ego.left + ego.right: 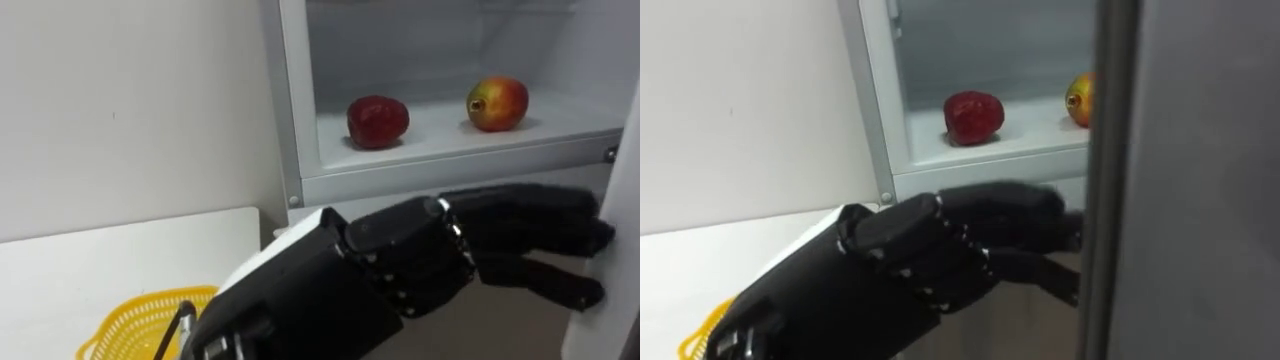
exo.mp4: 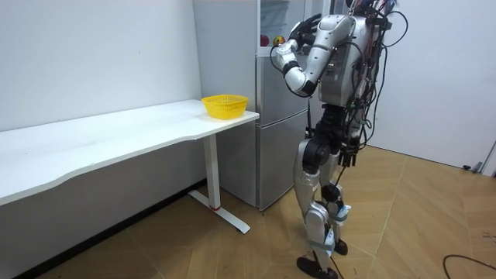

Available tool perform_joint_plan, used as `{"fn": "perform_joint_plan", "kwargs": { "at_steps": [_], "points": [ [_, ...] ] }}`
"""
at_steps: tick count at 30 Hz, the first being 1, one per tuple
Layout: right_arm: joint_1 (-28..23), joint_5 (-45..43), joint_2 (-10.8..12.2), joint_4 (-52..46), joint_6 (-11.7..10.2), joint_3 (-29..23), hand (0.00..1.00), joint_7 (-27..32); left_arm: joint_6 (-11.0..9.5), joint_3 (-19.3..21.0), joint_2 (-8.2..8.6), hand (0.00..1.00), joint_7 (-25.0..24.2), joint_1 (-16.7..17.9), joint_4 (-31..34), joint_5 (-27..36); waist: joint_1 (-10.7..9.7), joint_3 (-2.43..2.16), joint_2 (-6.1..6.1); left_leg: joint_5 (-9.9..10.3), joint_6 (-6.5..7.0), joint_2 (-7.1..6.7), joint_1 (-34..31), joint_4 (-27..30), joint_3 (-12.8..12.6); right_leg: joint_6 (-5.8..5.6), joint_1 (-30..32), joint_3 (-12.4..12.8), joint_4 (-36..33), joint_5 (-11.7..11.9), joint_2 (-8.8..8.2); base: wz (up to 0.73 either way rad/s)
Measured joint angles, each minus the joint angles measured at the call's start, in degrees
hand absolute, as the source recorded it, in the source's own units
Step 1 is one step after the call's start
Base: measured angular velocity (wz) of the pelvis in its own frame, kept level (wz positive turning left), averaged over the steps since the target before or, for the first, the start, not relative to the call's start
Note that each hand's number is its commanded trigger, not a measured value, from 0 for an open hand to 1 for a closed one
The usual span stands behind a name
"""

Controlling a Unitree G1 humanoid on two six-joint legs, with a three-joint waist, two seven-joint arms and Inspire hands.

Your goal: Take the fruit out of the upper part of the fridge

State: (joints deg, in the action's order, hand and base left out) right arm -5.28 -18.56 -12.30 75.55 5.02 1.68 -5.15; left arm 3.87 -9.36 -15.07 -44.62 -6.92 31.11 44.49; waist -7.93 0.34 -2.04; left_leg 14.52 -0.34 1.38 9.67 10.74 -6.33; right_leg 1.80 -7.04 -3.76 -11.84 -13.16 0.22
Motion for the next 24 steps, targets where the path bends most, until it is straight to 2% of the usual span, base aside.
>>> {"fn": "perform_joint_plan", "kwargs": {
  "at_steps": [13,20,24],
  "points": [
    [-0.42,0.03,0.00,-1.04,0.00,1.55,0.00,0.15,0.00,-0.08,0.08,0.00,-0.04,-0.02,0.00,0.09,0.01,-0.01,0.30,0.00,0.00,0.01,-0.09,0.03,-0.66,-0.01,0.19,0.63,0.09,0.01,0.04,-0.02],
    [-0.73,0.27,-0.03,-2.73,0.04,1.50,0.00,-1.14,0.49,0.00,-0.12,0.00,-0.06,-0.02,0.00,1.39,0.12,-0.57,-0.57,0.00,-0.01,0.10,-0.14,0.11,-2.92,0.00,0.93,2.19,-0.24,0.07,0.30,-0.11],
    [-0.44,0.41,-0.03,-2.75,0.04,1.49,0.00,-1.58,0.81,-0.48,-0.32,0.00,-0.02,-0.06,-0.12,2.74,-1.45,-0.48,-0.80,0.00,-0.01,0.21,-0.07,0.09,-3.08,0.00,1.17,2.76,-0.50,0.07,0.33,-0.07]
  ]
}}
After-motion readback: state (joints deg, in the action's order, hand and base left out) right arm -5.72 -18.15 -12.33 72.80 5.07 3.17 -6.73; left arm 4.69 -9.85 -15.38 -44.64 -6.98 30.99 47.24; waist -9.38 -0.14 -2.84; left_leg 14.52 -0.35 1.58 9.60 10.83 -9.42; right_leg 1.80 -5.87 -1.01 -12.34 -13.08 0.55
